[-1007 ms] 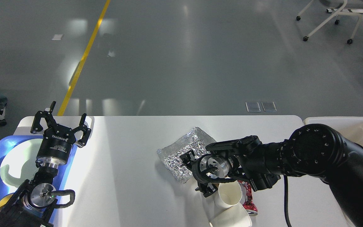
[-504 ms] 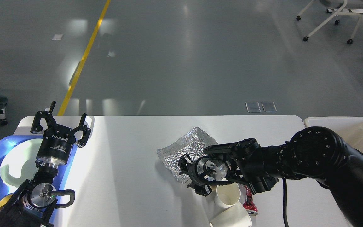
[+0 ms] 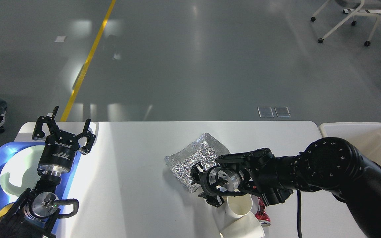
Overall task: Tidy desktop
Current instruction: 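Lower the right gripper onto the clear bag and grasp it, then lift the clear bag and carry it over the white bin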
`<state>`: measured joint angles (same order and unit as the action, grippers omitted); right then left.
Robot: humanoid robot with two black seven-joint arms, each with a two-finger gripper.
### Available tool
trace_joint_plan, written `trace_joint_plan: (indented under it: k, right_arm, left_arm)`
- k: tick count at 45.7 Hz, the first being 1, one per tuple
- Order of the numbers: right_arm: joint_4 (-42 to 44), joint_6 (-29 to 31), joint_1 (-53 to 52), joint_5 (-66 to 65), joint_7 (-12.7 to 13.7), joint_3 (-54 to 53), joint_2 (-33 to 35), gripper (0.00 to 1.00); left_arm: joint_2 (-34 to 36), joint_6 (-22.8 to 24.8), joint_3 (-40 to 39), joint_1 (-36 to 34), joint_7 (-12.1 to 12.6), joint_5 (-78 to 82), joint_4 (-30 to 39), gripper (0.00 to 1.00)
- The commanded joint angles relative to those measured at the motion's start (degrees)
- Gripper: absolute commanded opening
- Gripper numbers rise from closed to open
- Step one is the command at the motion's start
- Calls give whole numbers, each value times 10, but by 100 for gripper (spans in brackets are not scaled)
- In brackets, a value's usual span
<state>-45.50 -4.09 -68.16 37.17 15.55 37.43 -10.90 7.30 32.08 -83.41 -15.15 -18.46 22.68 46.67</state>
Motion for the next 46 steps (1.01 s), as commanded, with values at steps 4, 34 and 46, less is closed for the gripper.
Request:
trace_joint_plan:
  k: [4,34,46]
  right_arm:
    - [-5,6,1,-3,0,0,0,0]
    - [-75,-1,-97,26,0,-10,-9,0]
    - [-168,9,-241,46,0,-9,3,0]
  left_arm:
    - [0,0,0,0,0,0,0,97]
    - [0,0,0,0,0,0,0,97]
    - [0,0,0,0,0,0,0,97]
